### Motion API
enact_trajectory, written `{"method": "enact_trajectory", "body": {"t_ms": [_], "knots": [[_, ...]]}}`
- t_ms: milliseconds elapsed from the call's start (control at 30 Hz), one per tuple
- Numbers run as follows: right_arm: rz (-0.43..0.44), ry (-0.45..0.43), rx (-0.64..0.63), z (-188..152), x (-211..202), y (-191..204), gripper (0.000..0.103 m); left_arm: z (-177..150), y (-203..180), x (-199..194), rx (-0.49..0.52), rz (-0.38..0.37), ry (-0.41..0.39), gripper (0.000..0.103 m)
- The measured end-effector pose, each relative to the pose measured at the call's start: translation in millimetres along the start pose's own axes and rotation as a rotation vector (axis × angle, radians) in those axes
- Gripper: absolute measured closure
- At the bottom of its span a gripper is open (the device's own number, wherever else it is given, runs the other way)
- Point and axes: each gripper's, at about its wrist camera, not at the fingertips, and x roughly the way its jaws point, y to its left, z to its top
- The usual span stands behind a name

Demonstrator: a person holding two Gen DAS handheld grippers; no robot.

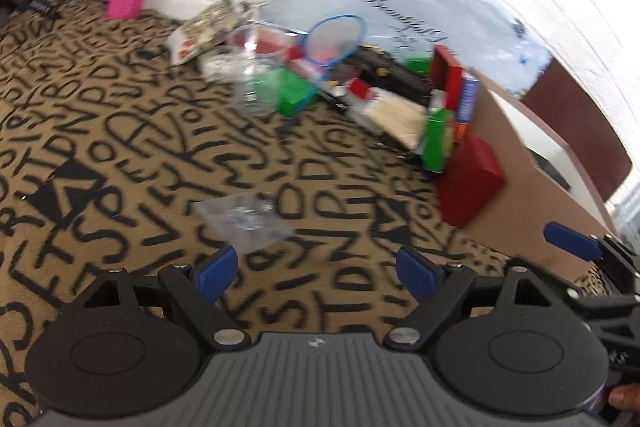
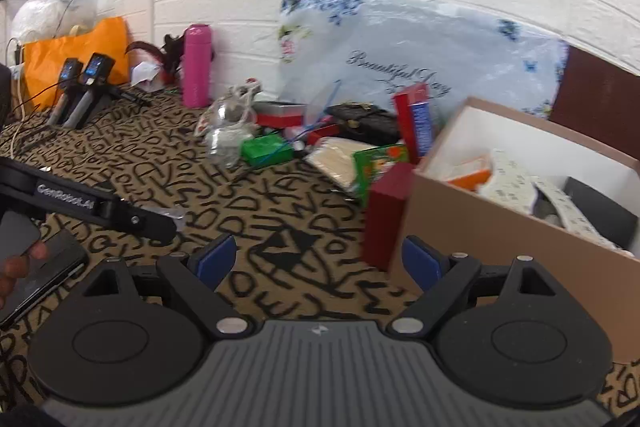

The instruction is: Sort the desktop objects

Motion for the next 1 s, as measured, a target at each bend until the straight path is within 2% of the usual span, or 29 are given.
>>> {"method": "enact_trajectory", "body": {"t_ms": [167,267,333,467,567,600,633,867,933,1000], "knots": [[0.030,0.027,-0.022,1.7,12.8,22.2,0.015,0.9,18.7,18.8,-0.032,0.029,0.033,0.019],[0.037,0.045,-0.033,2.6,21.0,28.5,0.015,2.3,22.9,21.9,-0.032,0.018,0.003,0.020],[0.037,0.058,-0.039,4.1,27.2,31.7,0.015,5.1,24.4,26.2,-0.043,0.017,-0.008,0.026],[0.033,0.073,-0.050,5.8,36.0,35.9,0.015,10.4,29.6,33.6,-0.074,0.023,-0.028,0.043],[0.028,0.083,-0.050,5.5,40.6,36.1,0.015,13.1,30.2,37.7,-0.075,0.047,-0.035,0.066],[0.026,0.088,-0.048,4.9,42.4,35.6,0.015,13.8,29.9,38.9,-0.073,0.057,-0.036,0.077],[0.023,0.093,-0.046,4.8,44.3,35.5,0.015,14.6,30.0,40.0,-0.070,0.055,-0.038,0.080],[0.013,0.105,-0.037,4.0,54.8,34.3,0.015,18.0,25.0,52.9,-0.049,0.013,-0.032,0.081],[0.008,0.102,-0.029,5.4,58.5,33.0,0.015,18.3,24.0,54.9,-0.046,0.003,-0.028,0.093],[0.008,0.096,-0.015,7.4,62.7,31.6,0.015,18.7,24.1,56.1,-0.056,-0.009,-0.026,0.093]]}}
